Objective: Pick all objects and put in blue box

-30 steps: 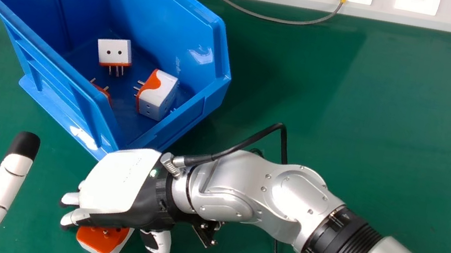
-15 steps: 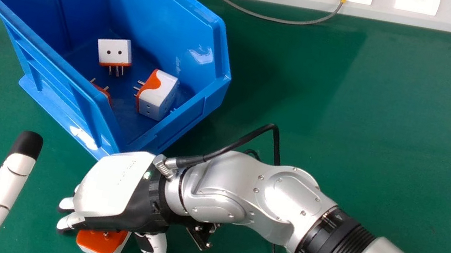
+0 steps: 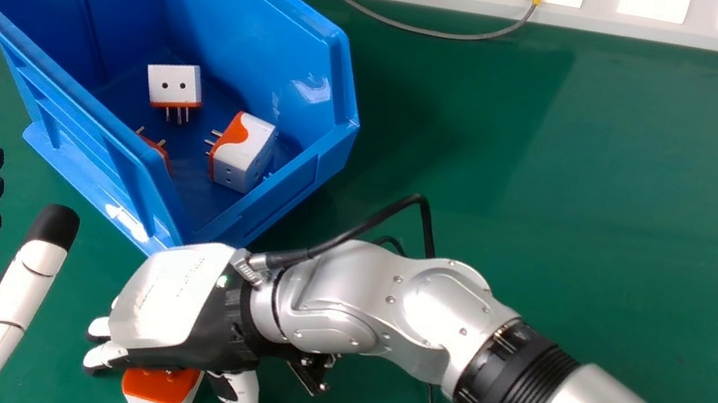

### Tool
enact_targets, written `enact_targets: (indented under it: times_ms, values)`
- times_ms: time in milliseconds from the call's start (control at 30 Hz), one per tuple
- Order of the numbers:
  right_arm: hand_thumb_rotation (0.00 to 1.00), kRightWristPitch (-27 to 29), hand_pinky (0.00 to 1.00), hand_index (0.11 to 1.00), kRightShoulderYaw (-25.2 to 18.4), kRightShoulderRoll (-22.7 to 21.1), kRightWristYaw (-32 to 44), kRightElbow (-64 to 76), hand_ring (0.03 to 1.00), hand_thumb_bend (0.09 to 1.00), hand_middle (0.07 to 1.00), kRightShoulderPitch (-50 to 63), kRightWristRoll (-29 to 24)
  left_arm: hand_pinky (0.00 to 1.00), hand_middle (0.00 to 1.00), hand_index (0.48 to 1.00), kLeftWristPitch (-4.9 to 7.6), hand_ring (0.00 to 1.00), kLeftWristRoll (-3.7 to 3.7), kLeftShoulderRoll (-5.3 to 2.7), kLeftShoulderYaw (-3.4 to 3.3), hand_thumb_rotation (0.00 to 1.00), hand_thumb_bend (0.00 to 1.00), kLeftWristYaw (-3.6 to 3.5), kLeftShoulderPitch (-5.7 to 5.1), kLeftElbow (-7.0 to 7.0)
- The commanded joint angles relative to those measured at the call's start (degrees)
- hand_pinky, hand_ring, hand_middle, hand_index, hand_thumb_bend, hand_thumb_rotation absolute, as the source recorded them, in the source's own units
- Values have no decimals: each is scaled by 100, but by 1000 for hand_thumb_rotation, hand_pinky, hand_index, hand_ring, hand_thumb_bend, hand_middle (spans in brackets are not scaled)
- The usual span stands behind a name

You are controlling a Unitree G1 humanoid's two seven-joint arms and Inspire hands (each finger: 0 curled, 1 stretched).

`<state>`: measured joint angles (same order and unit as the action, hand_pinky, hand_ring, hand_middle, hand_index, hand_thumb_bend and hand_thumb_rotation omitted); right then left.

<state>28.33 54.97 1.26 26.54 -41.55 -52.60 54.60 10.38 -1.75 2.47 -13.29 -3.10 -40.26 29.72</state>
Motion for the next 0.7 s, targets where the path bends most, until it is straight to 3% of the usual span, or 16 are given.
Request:
enact_targets:
  times_ms: [0, 267, 367, 467, 500, 567, 600, 667]
  values:
    - [0, -22, 832, 905, 172, 81, 28, -214, 942, 450, 959, -54, 161, 1000, 1000, 1000, 39, 1000, -32, -24, 8, 836, 759, 43, 1, 109]
    - [0, -355, 807, 869, -118, 149, -81, -251, 914, 462, 936, 148, -214, 1000, 1000, 1000, 1, 1000, -66, -27, 37, 834, 744, 61, 1, 155]
    - [0, 186, 772, 828, -34, -102, -829, -122, 866, 466, 892, 132, -80, 1000, 1000, 1000, -39, 1000, -100, -25, 52, 834, 742, 79, -2, 195]
    - [0, 745, 772, 828, -55, -208, -1697, -340, 866, 466, 892, 61, 4, 1000, 1000, 1000, -137, 1000, -216, -9, 41, 834, 742, 133, -17, 239]
    - [24, 832, 722, 760, -67, -202, -1848, -428, 810, 477, 831, 44, 12, 1000, 1000, 1000, -171, 1000, -263, -2, 40, 834, 741, 155, -13, 237]
    - [24, 932, 722, 760, -77, -182, -1993, -545, 810, 477, 831, 3, 23, 1000, 1000, 1000, -245, 1000, -382, 5, 44, 834, 741, 199, 7, 225]
    - [45, 970, 595, 703, -62, -177, -2068, -585, 668, 486, 703, -24, 54, 1000, 1000, 1000, -278, 1000, -431, 6, 44, 840, 755, 216, 18, 218]
    - [45, 1035, 595, 703, -50, -167, -2223, -659, 668, 486, 703, -58, 105, 1000, 1000, 1000, -331, 1000, -508, 2, 58, 840, 755, 241, 31, 229]
